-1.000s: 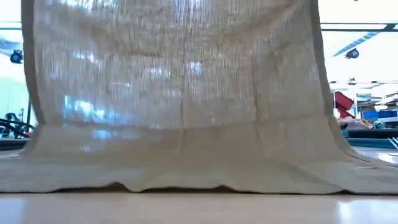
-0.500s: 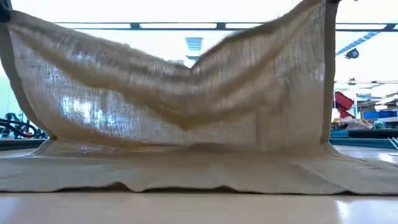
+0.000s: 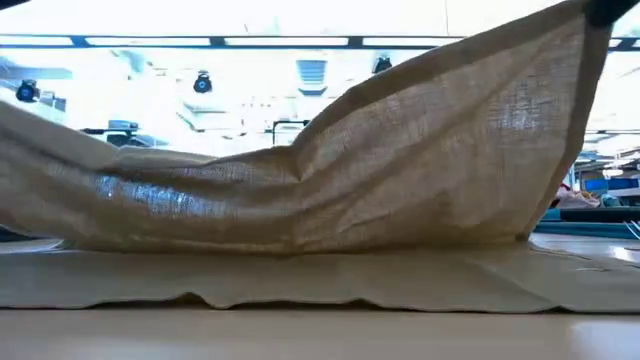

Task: Set table place
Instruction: Fold the brown table napkin

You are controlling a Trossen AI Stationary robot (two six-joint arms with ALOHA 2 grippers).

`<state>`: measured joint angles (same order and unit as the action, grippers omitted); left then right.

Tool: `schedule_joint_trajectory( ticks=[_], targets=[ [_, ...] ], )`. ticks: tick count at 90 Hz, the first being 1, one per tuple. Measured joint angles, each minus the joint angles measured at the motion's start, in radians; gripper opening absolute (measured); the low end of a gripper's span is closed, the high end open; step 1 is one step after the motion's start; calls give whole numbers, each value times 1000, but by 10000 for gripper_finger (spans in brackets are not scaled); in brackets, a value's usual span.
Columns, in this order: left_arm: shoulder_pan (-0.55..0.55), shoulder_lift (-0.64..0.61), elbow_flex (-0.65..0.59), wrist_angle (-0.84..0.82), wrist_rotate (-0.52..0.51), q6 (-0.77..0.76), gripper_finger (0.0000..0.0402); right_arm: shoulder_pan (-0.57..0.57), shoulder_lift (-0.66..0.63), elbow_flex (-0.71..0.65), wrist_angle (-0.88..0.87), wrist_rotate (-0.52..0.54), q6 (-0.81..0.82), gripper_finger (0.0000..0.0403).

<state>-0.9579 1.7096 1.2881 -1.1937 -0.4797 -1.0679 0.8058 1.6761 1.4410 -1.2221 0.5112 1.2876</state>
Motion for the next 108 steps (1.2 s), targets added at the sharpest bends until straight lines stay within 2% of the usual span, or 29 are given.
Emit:
schedule_joint_trajectory(
  ticks=[42,67,89,108],
  targets=[
    [-39,12,-1,6,5,-57,0,2,134,0,25,-94,44,0],
    [-61,12,-1,-6,19,-131,0,4,164,0,135,-130,37,0],
    [-61,12,-1,61,19,-125,1,6,196,0,213,-176,24,0],
    [-61,12,-1,126,19,-100,37,6,208,-1,202,-171,22,19]
  ],
)
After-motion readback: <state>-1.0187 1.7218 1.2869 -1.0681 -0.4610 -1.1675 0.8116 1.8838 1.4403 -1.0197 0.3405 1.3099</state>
